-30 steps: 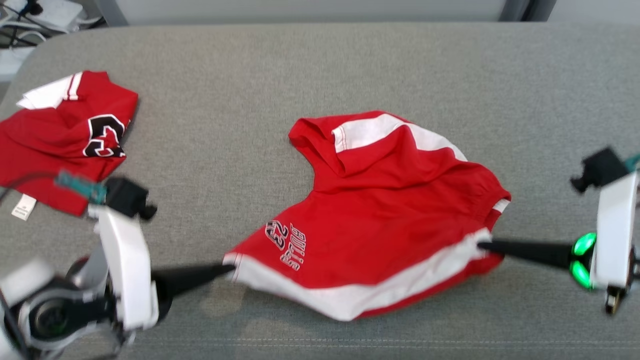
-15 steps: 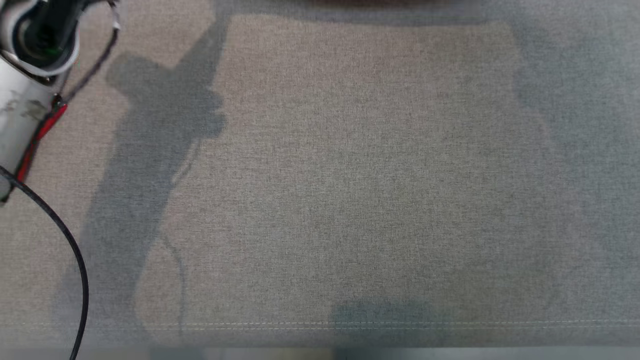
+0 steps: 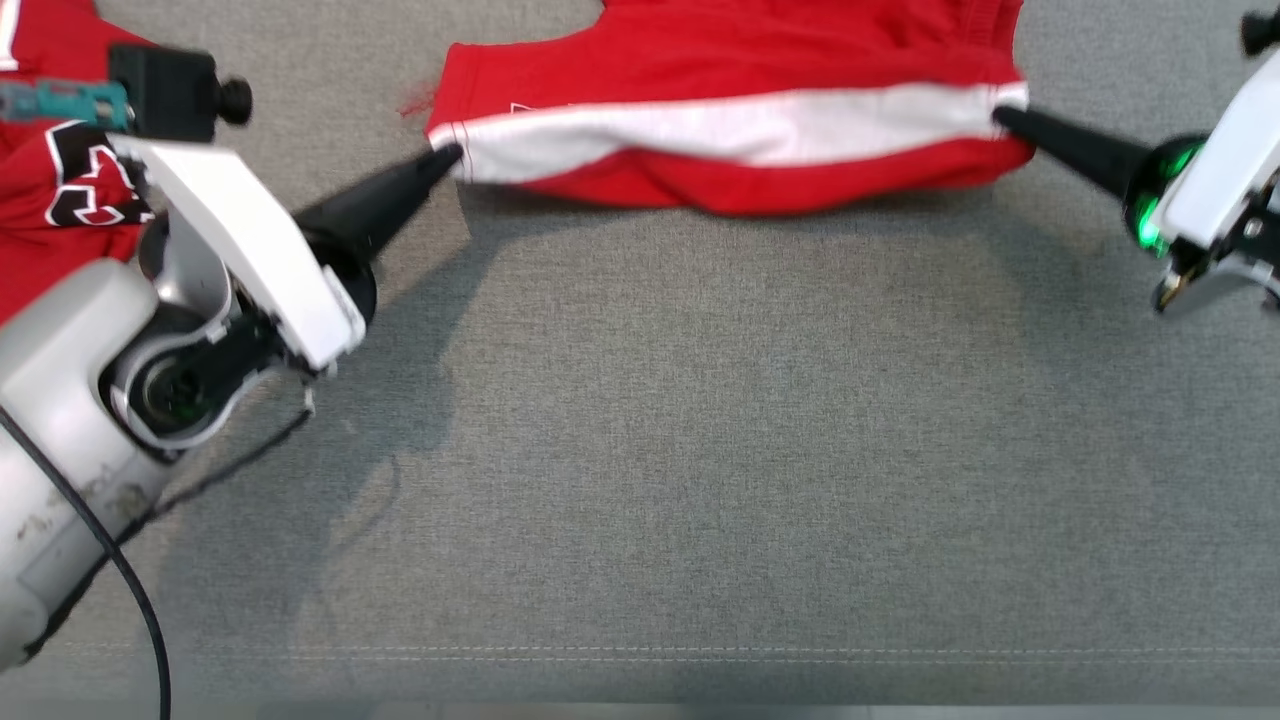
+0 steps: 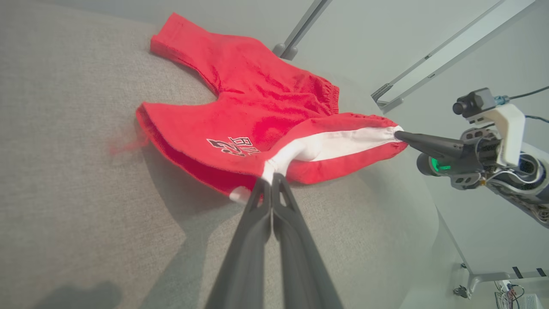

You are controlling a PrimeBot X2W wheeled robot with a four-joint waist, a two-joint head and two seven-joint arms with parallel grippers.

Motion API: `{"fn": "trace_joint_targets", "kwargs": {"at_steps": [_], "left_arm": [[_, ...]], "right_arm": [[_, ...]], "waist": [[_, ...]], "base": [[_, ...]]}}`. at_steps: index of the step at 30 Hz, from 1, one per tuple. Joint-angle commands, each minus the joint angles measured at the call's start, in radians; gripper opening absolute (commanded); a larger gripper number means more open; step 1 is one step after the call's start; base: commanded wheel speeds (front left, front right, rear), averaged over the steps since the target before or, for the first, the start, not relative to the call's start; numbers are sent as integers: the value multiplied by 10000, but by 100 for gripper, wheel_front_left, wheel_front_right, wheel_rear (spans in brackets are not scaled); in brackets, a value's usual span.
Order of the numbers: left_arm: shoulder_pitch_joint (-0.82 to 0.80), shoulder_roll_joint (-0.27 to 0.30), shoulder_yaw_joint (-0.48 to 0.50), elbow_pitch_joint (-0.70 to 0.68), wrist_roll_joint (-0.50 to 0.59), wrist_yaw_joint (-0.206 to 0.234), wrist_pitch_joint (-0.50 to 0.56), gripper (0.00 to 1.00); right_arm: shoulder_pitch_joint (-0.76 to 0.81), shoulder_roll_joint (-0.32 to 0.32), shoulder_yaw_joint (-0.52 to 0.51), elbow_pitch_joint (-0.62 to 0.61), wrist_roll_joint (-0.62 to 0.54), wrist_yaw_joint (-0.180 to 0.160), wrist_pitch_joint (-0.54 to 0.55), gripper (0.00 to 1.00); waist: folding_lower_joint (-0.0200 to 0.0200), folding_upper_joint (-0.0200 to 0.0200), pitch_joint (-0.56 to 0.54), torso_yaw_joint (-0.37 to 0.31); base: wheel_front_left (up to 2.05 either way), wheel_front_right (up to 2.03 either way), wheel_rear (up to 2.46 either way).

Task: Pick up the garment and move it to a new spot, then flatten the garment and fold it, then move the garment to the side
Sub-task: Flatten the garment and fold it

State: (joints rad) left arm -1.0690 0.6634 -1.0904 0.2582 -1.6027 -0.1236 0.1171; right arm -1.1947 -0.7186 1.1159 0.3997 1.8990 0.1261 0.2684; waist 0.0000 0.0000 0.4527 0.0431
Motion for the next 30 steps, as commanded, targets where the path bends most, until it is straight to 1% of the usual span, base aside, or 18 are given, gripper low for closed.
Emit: {"fn": "trace_joint_targets", "kwargs": {"at_steps": [1,6,11,16,20,30], "left_arm": [[129,546,347,-326,-146,-70,87,0],[1074,860,113,-797,-406,-70,274,0],[1850,964,-87,-617,-365,-70,175,0],[2286,891,-449,31,21,-70,155,0],[2673,719,-691,420,94,-70,165,0],[3518,443,-928,785,63,-71,-59,0]], "right_arm": [[632,-303,14,-392,104,46,108,0],[1691,-759,438,-1097,14,46,170,0],[2541,-868,744,-1508,-21,46,-81,0],[3080,-814,905,-1701,-32,46,-270,0],[3421,-783,970,-1748,-33,46,-406,0],[4127,-735,1035,-1617,0,46,-633,0]], "waist": [[0,0,-261,80],[0,0,-762,125],[0,0,-1122,129],[0,0,-1349,68],[0,0,-1540,-7],[0,0,-2055,-53]], "base": [[0,0,0],[0,0,0],[0,0,0],[0,0,0],[0,0,0],[0,0,0]]}}
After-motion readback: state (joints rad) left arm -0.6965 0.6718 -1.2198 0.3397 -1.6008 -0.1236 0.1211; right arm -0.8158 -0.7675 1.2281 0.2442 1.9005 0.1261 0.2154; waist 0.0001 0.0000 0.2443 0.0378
